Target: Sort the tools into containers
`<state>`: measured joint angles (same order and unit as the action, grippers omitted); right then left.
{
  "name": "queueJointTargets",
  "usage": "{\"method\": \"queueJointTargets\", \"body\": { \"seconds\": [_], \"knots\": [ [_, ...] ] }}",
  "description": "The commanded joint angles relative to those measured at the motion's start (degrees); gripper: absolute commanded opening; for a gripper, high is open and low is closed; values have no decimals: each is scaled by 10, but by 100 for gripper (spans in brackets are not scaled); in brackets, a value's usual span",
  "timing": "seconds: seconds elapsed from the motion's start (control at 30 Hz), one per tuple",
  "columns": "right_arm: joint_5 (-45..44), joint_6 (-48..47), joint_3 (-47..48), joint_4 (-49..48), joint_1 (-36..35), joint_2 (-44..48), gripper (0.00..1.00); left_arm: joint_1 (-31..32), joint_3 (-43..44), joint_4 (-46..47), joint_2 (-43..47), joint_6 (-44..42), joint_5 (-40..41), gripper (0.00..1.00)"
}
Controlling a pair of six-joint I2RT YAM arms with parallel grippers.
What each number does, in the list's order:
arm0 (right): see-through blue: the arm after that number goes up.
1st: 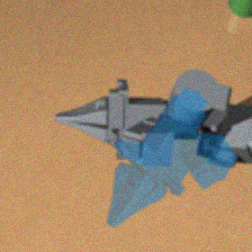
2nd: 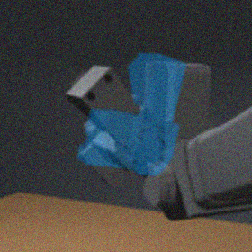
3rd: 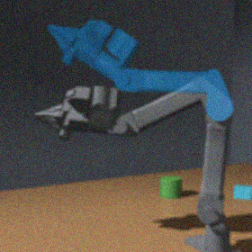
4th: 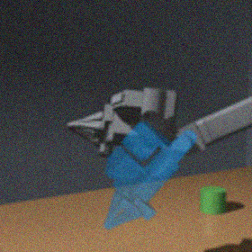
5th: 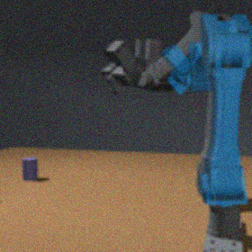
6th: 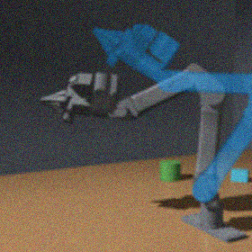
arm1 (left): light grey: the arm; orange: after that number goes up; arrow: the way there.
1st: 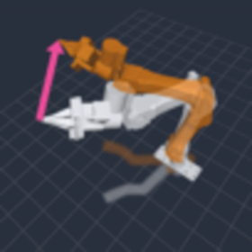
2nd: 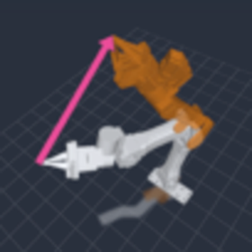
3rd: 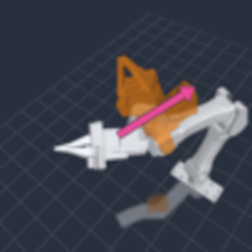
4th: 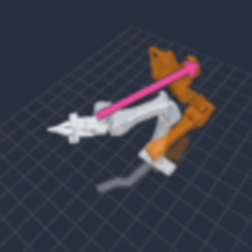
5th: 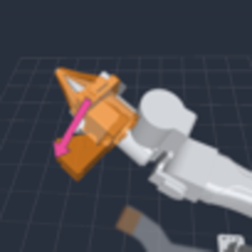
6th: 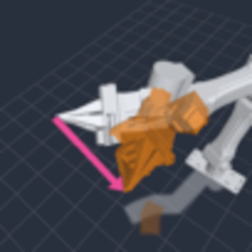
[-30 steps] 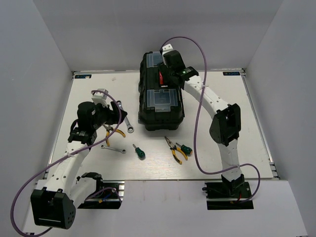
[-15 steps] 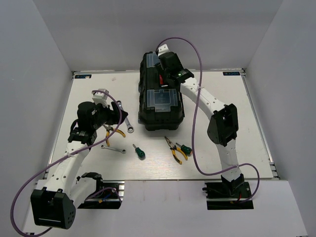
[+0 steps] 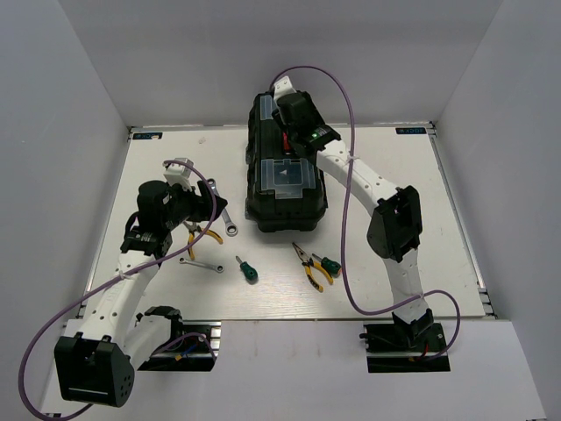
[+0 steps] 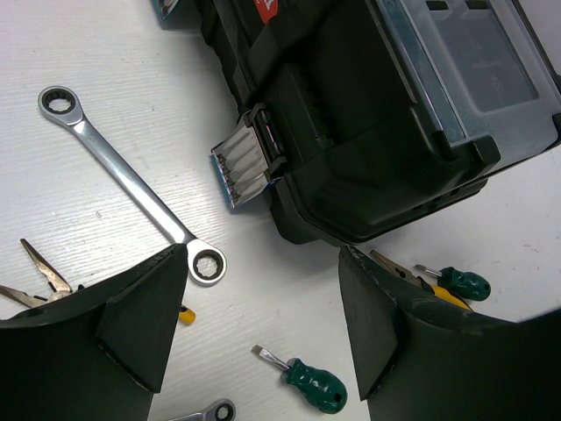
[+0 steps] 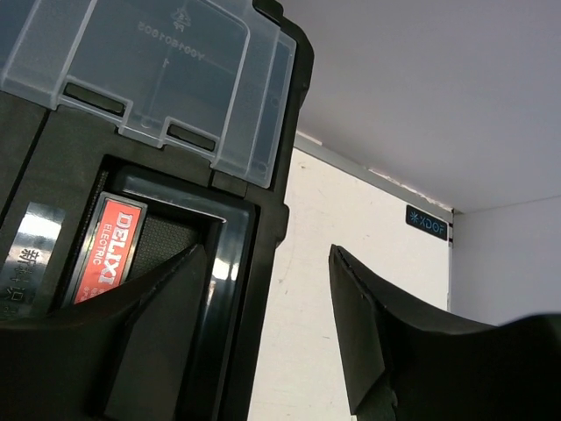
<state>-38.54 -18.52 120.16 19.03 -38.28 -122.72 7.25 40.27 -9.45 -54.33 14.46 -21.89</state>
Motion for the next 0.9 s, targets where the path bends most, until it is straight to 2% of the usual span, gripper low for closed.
{"method": "queueJointTargets", "body": {
  "seconds": [0.0,0.1,0.27,0.73,0.87],
  "knots": [
    [14,38,7,-2,3,28,64,1,25,-2,9,-5,-7,79],
    [50,67,19,52,3,26,64,1,25,-2,9,-5,-7,79],
    [80,102,25,81,5,13,64,1,25,-2,9,-5,-7,79],
    [-7,67,2,78,23,-4,63,1,25,-2,14,-5,-7,79],
    [-25,31,3,38,22,3,63,1,25,-2,14,-5,-7,79]
  ]
}}
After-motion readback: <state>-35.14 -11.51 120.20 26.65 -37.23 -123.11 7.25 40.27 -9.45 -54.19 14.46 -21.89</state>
